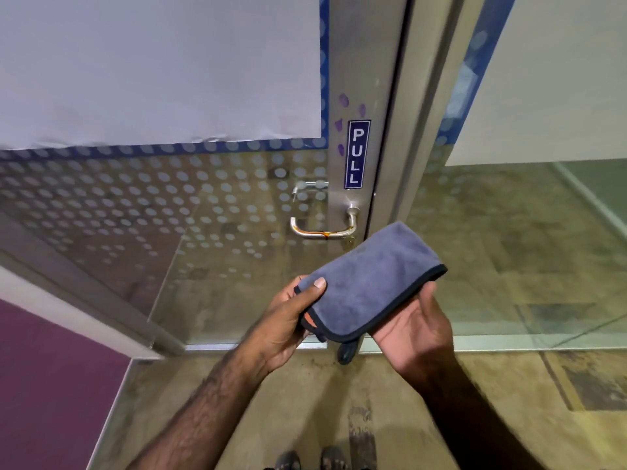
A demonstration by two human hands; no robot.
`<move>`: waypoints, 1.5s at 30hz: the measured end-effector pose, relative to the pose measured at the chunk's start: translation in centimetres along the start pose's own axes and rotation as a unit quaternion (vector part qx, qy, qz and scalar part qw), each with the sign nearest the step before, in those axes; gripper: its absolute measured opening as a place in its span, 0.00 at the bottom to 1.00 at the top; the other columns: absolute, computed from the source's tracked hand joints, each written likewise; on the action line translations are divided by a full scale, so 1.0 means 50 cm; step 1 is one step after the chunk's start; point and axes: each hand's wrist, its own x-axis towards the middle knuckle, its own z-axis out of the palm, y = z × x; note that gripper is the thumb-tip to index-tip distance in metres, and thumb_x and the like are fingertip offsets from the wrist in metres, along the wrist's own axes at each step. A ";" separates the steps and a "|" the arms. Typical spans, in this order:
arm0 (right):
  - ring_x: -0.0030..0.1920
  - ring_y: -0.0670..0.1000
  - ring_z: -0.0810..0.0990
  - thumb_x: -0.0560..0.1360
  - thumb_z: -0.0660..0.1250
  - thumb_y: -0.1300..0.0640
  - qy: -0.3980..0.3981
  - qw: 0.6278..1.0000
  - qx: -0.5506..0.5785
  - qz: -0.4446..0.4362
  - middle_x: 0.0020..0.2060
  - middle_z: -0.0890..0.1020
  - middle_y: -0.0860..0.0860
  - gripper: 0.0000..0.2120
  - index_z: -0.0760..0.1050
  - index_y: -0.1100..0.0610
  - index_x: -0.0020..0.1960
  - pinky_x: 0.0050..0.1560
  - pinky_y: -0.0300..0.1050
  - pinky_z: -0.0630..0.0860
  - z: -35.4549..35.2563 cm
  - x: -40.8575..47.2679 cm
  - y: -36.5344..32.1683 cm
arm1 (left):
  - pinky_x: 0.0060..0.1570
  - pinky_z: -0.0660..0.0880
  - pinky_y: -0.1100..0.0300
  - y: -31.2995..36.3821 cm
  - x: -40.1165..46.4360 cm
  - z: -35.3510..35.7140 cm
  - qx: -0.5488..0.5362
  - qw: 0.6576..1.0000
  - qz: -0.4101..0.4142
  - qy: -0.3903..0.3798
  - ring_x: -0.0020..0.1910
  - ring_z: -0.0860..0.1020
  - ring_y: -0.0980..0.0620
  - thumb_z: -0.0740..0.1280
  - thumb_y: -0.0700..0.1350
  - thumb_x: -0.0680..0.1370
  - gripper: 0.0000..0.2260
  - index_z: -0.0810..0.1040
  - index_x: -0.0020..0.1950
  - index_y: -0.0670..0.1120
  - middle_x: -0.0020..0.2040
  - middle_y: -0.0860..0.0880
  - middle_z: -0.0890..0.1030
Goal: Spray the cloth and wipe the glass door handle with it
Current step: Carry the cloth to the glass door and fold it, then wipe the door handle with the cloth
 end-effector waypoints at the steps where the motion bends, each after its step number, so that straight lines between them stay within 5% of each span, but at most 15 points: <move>1: 0.83 0.64 0.70 0.81 0.73 0.43 0.024 1.000 -0.013 -0.004 0.83 0.71 0.59 0.37 0.68 0.54 0.85 0.84 0.70 0.63 0.010 0.008 0.008 | 0.31 0.79 0.55 0.003 0.004 -0.001 0.009 1.000 0.002 0.002 0.40 0.85 0.47 0.74 0.52 0.79 0.17 0.80 0.62 0.43 0.49 0.46 0.86; 5: 0.79 0.60 0.76 0.86 0.63 0.52 0.093 0.993 -0.054 -0.045 0.81 0.75 0.59 0.28 0.65 0.55 0.86 0.76 0.63 0.77 0.039 0.040 0.015 | 0.33 0.83 0.53 0.036 0.021 -0.020 0.103 0.994 0.038 0.024 0.39 0.85 0.45 0.70 0.60 0.81 0.19 0.82 0.59 0.45 0.46 0.45 0.86; 8: 0.76 0.58 0.80 0.87 0.62 0.53 0.101 0.990 -0.065 -0.069 0.78 0.79 0.57 0.26 0.68 0.54 0.84 0.66 0.56 0.84 0.055 0.051 0.001 | 0.52 0.86 0.56 0.070 0.043 -0.055 0.257 0.947 0.160 0.109 0.56 0.85 0.51 0.69 0.58 0.81 0.17 0.81 0.64 0.49 0.57 0.55 0.87; 9: 0.76 0.57 0.80 0.87 0.62 0.53 0.104 0.989 -0.074 -0.077 0.77 0.79 0.56 0.25 0.69 0.53 0.84 0.66 0.56 0.84 0.059 0.053 -0.005 | 0.63 0.83 0.53 0.083 0.053 -0.077 0.347 0.896 0.236 0.144 0.64 0.83 0.51 0.71 0.56 0.82 0.17 0.80 0.67 0.49 0.64 0.54 0.85; 11: 0.76 0.57 0.81 0.87 0.63 0.53 0.113 0.984 -0.103 -0.095 0.76 0.80 0.56 0.23 0.72 0.52 0.81 0.66 0.55 0.84 0.068 0.055 -0.016 | 0.79 0.70 0.50 0.113 0.084 -0.135 0.536 0.726 0.383 0.194 0.79 0.73 0.46 0.72 0.52 0.83 0.23 0.76 0.74 0.42 0.78 0.43 0.75; 14: 0.74 0.57 0.82 0.87 0.63 0.52 0.130 0.974 -0.144 -0.121 0.75 0.82 0.56 0.23 0.72 0.53 0.81 0.67 0.56 0.84 0.081 0.057 -0.028 | 0.83 0.61 0.38 0.158 0.140 -0.211 0.686 0.499 0.467 0.250 0.86 0.60 0.36 0.70 0.53 0.84 0.31 0.69 0.81 0.36 0.85 0.33 0.61; 17: 0.73 0.56 0.83 0.86 0.63 0.52 0.157 0.960 -0.168 -0.160 0.74 0.83 0.55 0.24 0.72 0.55 0.81 0.70 0.58 0.81 0.093 0.060 -0.038 | 0.83 0.53 0.30 0.178 0.195 -0.261 0.754 0.381 0.472 0.252 0.87 0.53 0.33 0.67 0.57 0.85 0.37 0.59 0.86 0.37 0.87 0.32 0.52; 20: 0.70 0.52 0.85 0.83 0.68 0.48 0.178 0.941 -0.207 -0.202 0.71 0.85 0.51 0.24 0.75 0.50 0.78 0.63 0.50 0.86 0.114 0.062 -0.052 | 0.82 0.49 0.27 0.201 0.240 -0.299 0.777 0.316 0.498 0.220 0.88 0.49 0.36 0.66 0.56 0.85 0.39 0.52 0.89 0.42 0.88 0.35 0.46; 25: 0.66 0.49 0.87 0.78 0.73 0.40 0.230 0.875 -0.320 -0.282 0.65 0.89 0.46 0.19 0.84 0.45 0.66 0.61 0.46 0.86 0.160 0.072 -0.076 | 0.81 0.54 0.30 0.217 0.297 -0.341 0.753 0.262 0.556 0.236 0.88 0.51 0.41 0.66 0.57 0.86 0.32 0.63 0.87 0.45 0.89 0.40 0.51; 28: 0.61 0.45 0.88 0.80 0.74 0.37 0.261 0.818 -0.399 -0.322 0.59 0.90 0.43 0.12 0.86 0.39 0.61 0.58 0.44 0.87 0.178 0.085 -0.091 | 0.82 0.52 0.33 0.226 0.323 -0.365 0.736 0.237 0.591 0.229 0.88 0.51 0.42 0.66 0.59 0.85 0.34 0.62 0.87 0.47 0.89 0.41 0.53; 32: 0.54 0.38 0.88 0.76 0.71 0.27 0.300 0.728 -0.487 -0.377 0.53 0.90 0.37 0.18 0.85 0.33 0.59 0.50 0.37 0.85 0.204 0.106 -0.121 | 0.82 0.53 0.34 0.222 0.359 -0.385 0.722 0.212 0.615 0.238 0.88 0.55 0.42 0.69 0.61 0.82 0.37 0.64 0.87 0.47 0.88 0.41 0.58; 35: 0.45 0.34 0.84 0.80 0.72 0.37 0.306 0.649 -0.545 -0.434 0.46 0.89 0.38 0.06 0.85 0.33 0.55 0.47 0.37 0.80 0.215 0.141 -0.146 | 0.82 0.51 0.33 0.218 0.375 -0.392 0.709 0.200 0.632 0.239 0.87 0.57 0.42 0.69 0.62 0.82 0.37 0.65 0.86 0.47 0.88 0.40 0.59; 40: 0.44 0.37 0.76 0.84 0.74 0.48 0.320 0.488 -0.568 -0.580 0.44 0.78 0.51 0.13 0.83 0.58 0.53 0.44 0.29 0.69 0.262 0.189 -0.163 | 0.83 0.52 0.33 0.219 0.385 -0.396 0.695 0.187 0.651 0.239 0.87 0.57 0.41 0.69 0.62 0.81 0.38 0.65 0.86 0.46 0.87 0.40 0.60; 42: 0.43 0.38 0.71 0.82 0.75 0.58 0.319 0.427 -0.569 -0.626 0.46 0.75 0.57 0.08 0.82 0.65 0.53 0.46 0.27 0.68 0.285 0.209 -0.155 | 0.82 0.52 0.33 0.218 0.384 -0.396 0.692 0.188 0.655 0.239 0.87 0.57 0.41 0.69 0.61 0.81 0.38 0.64 0.86 0.46 0.88 0.40 0.59; 45: 0.47 0.46 0.70 0.72 0.71 0.72 0.294 0.389 -0.583 -0.650 0.46 0.77 0.66 0.11 0.84 0.71 0.54 0.53 0.27 0.68 0.318 0.255 -0.142 | 0.82 0.51 0.33 0.220 0.379 -0.393 0.687 0.188 0.660 0.238 0.86 0.58 0.41 0.68 0.61 0.82 0.38 0.63 0.87 0.46 0.88 0.40 0.58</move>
